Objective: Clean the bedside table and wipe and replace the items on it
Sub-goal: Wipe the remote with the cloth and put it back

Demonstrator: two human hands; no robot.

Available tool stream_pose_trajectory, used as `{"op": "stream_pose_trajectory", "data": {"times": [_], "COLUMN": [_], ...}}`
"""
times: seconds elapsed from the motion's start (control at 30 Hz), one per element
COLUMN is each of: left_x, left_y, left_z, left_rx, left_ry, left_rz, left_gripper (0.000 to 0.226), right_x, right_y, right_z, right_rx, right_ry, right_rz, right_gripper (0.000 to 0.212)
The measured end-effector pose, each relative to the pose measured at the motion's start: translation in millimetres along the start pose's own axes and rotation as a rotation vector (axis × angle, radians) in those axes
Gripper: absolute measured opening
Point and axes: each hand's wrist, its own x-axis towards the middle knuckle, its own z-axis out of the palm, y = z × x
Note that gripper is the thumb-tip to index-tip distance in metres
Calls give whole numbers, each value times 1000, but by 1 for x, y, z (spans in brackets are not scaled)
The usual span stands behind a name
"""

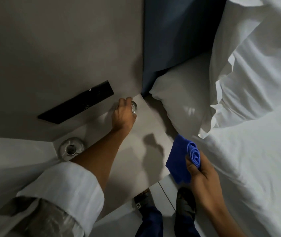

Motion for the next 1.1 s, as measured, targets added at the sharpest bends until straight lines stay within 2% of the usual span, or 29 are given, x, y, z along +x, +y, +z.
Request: {"op": "stream_pose_trajectory", "data": {"times": [0.1, 0.17, 0.23, 0.27, 0.33, 0.4, 0.57, 0.63, 0.7, 0.8, 0.93, 1.0, 1.1], "left_x": [3, -3, -22, -37, -76, -118, -196, -209, -221, -237, -255, -268, -287], "left_y": [4, 9, 20, 28, 51, 74, 131, 150, 177, 228, 293, 325, 366], "left_z": [3, -1, -9, -13, -23, -32, -25, -18, -10, 8, 38, 52, 74], "left_rx": [28, 45, -28, -129, -390, -661, -1128, -1246, -1280, -1206, -836, -651, -466], "left_ry": [-25, -40, 37, 95, 131, 14, -498, -549, -527, -524, -397, -376, -375], "left_rz": [22, -32, -57, -34, 2, -39, -155, -172, -172, -160, -85, -16, 135], "left_gripper": [62, 72, 75, 67, 39, 15, 48, 48, 42, 31, 15, 20, 32], "right_x": [0, 0, 2, 3, 3, 3, 1, -1, -5, -9, -13, -16, -18], "right_y": [0, 0, 0, 0, -1, 0, 2, 4, 8, 17, 26, 32, 41], "right_z": [-8, -15, -24, -30, -43, -54, -98, -120, -150, -193, -250, -280, -311], "right_rx": [51, 119, 251, 306, 379, 429, 501, 497, 484, 435, 284, 191, 78], "right_ry": [24, 25, 47, 52, 49, 25, -19, -18, 12, 151, 425, 552, 655], "right_rz": [15, 59, 116, 136, 168, 187, 201, 196, 199, 186, 81, 45, 16], "right_gripper": [24, 19, 19, 24, 26, 22, 35, 38, 35, 27, 30, 31, 25]}}
